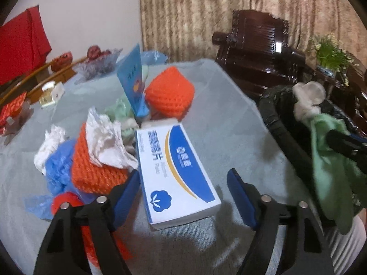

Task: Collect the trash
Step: 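Grasp the blue alcohol-pads box with the left tool while the right tool holds the gloves, then carry the box and gloves over the black bin, then open both tools to drop the box and gloves into the bin, then grasp the white crumpled tissue with the left tool, then grasp the white crumpled plastic with the right tool while the left tool holds the tissue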

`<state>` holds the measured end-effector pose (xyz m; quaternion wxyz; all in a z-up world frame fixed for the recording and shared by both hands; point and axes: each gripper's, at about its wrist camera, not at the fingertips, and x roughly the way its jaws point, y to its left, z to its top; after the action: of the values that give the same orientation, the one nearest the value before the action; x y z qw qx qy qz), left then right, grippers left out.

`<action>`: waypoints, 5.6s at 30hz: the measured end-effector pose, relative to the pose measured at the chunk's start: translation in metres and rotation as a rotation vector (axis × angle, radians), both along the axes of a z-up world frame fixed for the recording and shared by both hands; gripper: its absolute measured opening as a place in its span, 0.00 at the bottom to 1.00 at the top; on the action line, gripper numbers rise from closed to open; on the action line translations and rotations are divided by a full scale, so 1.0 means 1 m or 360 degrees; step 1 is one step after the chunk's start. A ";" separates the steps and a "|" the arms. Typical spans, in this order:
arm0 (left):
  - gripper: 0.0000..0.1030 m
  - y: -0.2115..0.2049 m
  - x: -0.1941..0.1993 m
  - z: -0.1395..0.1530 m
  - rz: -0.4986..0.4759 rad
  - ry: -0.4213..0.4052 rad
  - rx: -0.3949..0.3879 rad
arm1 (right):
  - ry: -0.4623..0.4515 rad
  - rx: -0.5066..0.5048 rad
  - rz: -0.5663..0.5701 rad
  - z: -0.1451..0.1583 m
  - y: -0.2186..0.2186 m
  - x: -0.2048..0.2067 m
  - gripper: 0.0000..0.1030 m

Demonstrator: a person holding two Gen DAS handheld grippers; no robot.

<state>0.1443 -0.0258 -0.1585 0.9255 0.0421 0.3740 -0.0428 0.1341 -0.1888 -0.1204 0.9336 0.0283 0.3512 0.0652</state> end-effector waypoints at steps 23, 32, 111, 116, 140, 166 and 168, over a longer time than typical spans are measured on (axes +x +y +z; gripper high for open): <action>0.59 0.001 -0.031 0.030 -0.0153 -0.0044 -0.0076 | -0.0087 0.0024 -0.0042 0.026 -0.012 -0.017 0.18; 0.65 -0.005 -0.013 -0.005 -0.0117 0.0179 -0.0007 | -0.0015 0.0022 -0.0028 0.010 -0.009 -0.016 0.18; 0.91 -0.003 -0.006 0.110 -0.0247 -0.0323 -0.0192 | -0.0252 0.0048 -0.0317 0.050 -0.065 -0.016 0.95; 0.91 0.056 -0.018 0.110 -0.0071 -0.0367 -0.0115 | -0.0252 0.0048 -0.0168 0.051 -0.014 -0.004 0.95; 0.89 0.231 0.014 0.034 0.0392 -0.0191 -0.0015 | -0.0155 -0.0031 0.0174 0.004 0.145 0.057 0.95; 0.29 0.241 0.028 0.036 0.0323 -0.0104 -0.0228 | -0.0047 0.0028 0.0395 -0.011 0.184 0.063 0.70; 0.29 0.240 0.021 0.041 0.0298 -0.0122 -0.0199 | -0.0031 0.0026 0.0416 -0.013 0.190 0.064 0.68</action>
<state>0.1649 0.2139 -0.1178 0.9399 -0.0491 0.3373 0.0222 0.1980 0.0009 -0.1331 0.9202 -0.0108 0.3423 0.1895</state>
